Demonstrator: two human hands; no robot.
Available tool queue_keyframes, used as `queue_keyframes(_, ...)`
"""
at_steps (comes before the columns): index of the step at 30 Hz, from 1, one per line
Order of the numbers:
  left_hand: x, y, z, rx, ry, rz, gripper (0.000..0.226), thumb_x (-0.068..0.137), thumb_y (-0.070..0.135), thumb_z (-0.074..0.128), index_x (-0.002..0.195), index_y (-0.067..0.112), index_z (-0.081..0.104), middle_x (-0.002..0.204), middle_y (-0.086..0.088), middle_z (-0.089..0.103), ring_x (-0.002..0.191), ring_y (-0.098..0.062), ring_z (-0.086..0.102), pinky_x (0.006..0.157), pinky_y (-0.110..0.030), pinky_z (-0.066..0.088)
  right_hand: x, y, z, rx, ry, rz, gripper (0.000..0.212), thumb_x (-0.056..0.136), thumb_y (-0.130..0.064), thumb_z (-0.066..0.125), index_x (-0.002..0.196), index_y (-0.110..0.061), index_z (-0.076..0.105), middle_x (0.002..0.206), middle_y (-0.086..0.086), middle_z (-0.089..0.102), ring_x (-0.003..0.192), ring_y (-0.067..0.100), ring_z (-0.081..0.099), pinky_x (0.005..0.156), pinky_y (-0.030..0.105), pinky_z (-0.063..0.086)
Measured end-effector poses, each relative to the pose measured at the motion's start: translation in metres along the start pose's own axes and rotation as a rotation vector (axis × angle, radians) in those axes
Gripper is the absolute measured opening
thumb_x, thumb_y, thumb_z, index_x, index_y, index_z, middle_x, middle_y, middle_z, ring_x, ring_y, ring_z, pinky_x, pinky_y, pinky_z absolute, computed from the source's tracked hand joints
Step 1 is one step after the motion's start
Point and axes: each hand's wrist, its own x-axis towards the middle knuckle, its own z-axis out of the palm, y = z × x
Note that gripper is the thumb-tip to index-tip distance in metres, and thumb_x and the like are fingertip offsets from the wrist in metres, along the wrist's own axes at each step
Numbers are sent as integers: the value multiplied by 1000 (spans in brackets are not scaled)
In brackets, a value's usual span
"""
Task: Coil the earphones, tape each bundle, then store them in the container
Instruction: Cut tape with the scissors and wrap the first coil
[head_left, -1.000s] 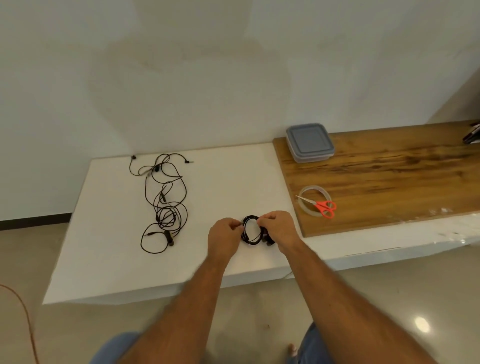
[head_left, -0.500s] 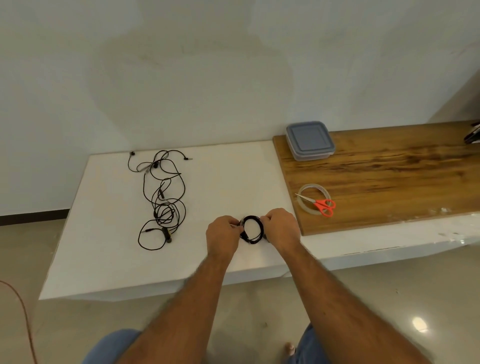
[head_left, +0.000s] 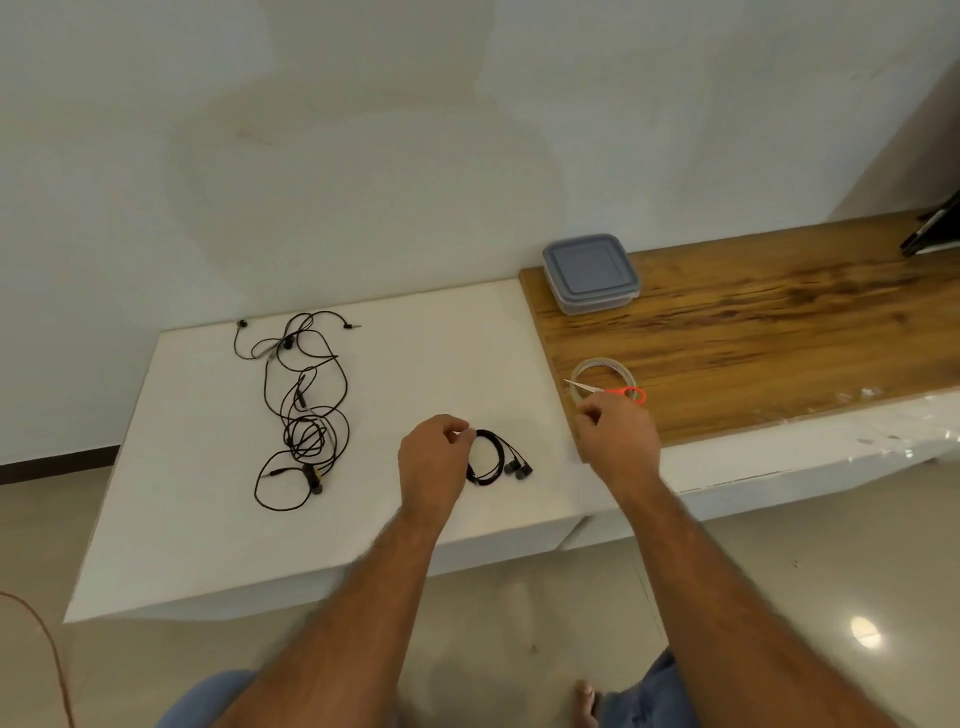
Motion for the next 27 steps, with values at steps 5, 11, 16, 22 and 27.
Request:
queue_keyframes(5,-1,38,34,2,-89,96,21,90,26,65,109,18,70,89,9,63,75,-3,56,68,-14,39,31,38,-34,-59,38,-24,14,93,-17,60,102,-21,71,93,-2,71,79,13,62,65,26,48)
queue_keyframes(11,21,76,84,52,-168,141,29,91,20,63,120,17,65,86,8,59,81,-6,53,74,-15,36,48,57,-36,-42,-77,-101,26,89,-17,64,114,-20,68,106,-1,68,90,13,59,74,25,47)
queue_keyframes(16,42,80,107,39,-161,81,28,86,15,64,113,25,67,74,12,62,73,-8,57,68,-21,41,54,54,-30,-71,-81,-103,16,87,-23,67,103,-26,70,99,-2,67,88,17,61,74,32,52)
queue_keyframes(22,51,74,115,-42,-193,-23,25,79,16,69,103,25,66,74,9,65,81,-17,65,77,-33,54,56,52,-26,-109,-78,-76,9,90,-25,62,95,-25,69,87,-3,68,80,17,62,66,30,50)
queue_keyframes(27,51,69,114,-143,-202,-39,26,78,15,71,101,28,68,67,8,65,61,-10,58,60,-28,47,57,53,-27,-11,-112,-30,15,88,-24,67,102,-24,70,93,-3,70,89,18,64,76,35,55)
